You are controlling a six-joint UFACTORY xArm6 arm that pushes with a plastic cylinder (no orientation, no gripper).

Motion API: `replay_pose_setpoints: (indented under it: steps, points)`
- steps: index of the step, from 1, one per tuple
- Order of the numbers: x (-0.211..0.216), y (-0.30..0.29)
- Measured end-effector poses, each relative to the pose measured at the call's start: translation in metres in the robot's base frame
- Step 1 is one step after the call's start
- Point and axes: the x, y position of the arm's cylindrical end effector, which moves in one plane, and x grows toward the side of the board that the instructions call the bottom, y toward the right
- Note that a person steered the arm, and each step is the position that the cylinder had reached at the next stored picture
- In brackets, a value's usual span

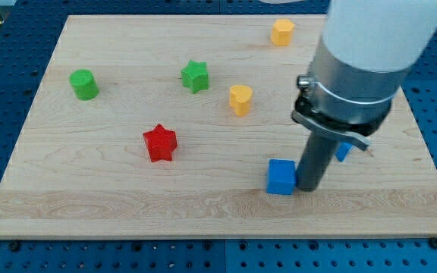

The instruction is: Move the blue triangle towards the blue cube

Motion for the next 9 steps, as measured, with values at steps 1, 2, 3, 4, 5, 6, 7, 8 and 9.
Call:
replay_pose_setpoints:
  steps: [1,2,3,4,5,6,7,8,9]
  points:
    - [-0.003,-0.023]
    - [-0.006,-0.047]
    - [-0.024,-0.033]
    - [-0.052,-0.011]
    - [-0.075,0.006]
    - [-0.075,0.046]
    - [-0.076,0.08]
    - [-0.062,0.114]
    - [-0.068,0.136]
